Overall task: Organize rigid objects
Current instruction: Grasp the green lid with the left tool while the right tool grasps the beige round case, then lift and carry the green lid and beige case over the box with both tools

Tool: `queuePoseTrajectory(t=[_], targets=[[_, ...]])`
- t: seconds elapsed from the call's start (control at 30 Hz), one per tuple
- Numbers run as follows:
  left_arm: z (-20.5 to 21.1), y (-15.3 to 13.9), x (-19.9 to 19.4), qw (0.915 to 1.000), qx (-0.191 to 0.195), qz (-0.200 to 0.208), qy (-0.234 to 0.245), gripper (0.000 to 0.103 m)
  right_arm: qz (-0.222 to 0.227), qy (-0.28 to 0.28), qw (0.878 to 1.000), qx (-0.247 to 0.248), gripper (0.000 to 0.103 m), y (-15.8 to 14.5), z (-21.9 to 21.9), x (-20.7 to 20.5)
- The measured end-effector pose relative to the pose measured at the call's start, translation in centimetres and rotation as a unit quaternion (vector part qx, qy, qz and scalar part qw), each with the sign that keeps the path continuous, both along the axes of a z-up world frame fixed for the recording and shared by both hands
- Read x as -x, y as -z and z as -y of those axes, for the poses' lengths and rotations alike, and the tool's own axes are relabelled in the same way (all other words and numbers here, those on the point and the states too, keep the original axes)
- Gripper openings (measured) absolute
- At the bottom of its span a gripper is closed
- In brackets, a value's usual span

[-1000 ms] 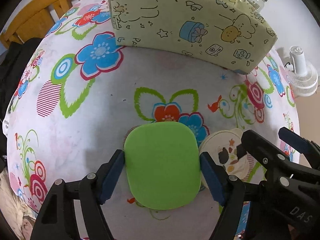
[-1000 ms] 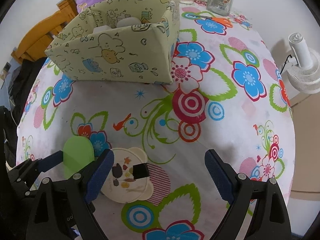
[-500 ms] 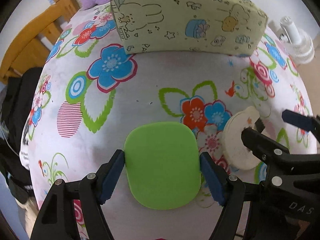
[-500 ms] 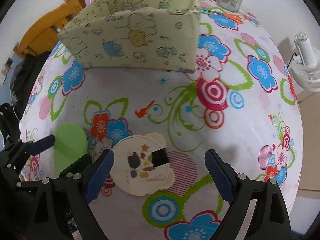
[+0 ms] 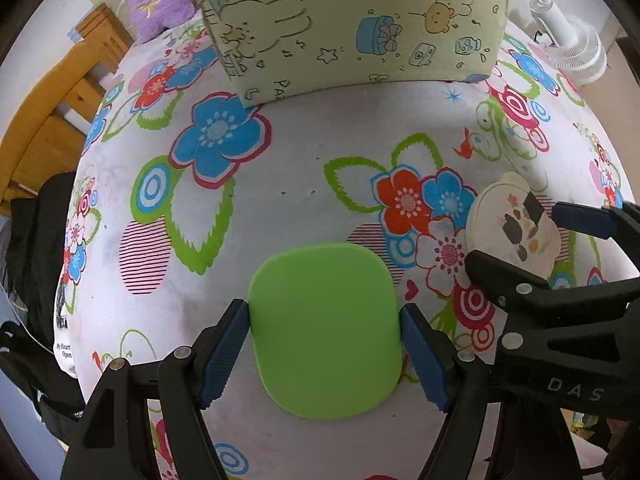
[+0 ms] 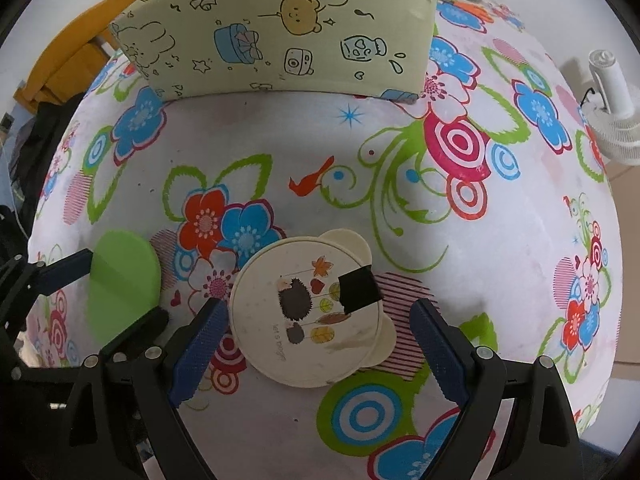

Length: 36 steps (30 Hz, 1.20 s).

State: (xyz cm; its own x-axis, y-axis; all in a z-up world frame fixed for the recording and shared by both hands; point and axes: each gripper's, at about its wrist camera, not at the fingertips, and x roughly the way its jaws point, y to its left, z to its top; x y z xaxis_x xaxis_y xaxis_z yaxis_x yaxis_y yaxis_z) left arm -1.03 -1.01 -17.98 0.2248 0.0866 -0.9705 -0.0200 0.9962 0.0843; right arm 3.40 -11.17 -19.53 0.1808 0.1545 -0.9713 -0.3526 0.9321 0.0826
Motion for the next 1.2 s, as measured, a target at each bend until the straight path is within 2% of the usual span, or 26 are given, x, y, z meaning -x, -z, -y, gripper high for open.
queuePoseTrajectory(t=[0.1,0.13,0.17,0.3,0.5,0.87,1.2], targets=[[-0.3,0.1,-0.1,0.9999,0.009,-0.002,-0.005,0.078,0.013,0.014,1.000,0.009,0.093,0.1,-0.2,0.2],[-0.4,0.1,-0.3,1.0000,0.006,0.000,-0.001,0.078,0.020,0.016,1.000,0.017,0.086,0.0,-0.4,0.4],[-0.2,0.1,-0.3,1.0000,0.000,0.002,0.003,0.078,0.028,0.018,0.999,0.025,0.085,0.0,-0.5,0.6],[0.0,0.0,-0.4,0.9999,0.017,-0.003,0.000,0.078,0.021,0.025,0.999,0.023,0.085,0.0,-0.5,0.8],[0.3,-1.2,-1.3,0.9997,0.020,0.010,0.006,0.078,0.022,0.042,0.999,0.016,0.085,-1.2,0.7,0.0],[0.3,-4.3,-3.7,0.9993,0.011,0.034,0.014,0.078,0.047,0.064,0.997,-0.002,0.085,-4.7,1.7,-1.5],[0.6,-6.9,-4.3,0.9982,0.003,0.057,0.021,0.078,0.069,0.078,0.994,-0.015,0.085,-7.7,1.6,-2.1]])
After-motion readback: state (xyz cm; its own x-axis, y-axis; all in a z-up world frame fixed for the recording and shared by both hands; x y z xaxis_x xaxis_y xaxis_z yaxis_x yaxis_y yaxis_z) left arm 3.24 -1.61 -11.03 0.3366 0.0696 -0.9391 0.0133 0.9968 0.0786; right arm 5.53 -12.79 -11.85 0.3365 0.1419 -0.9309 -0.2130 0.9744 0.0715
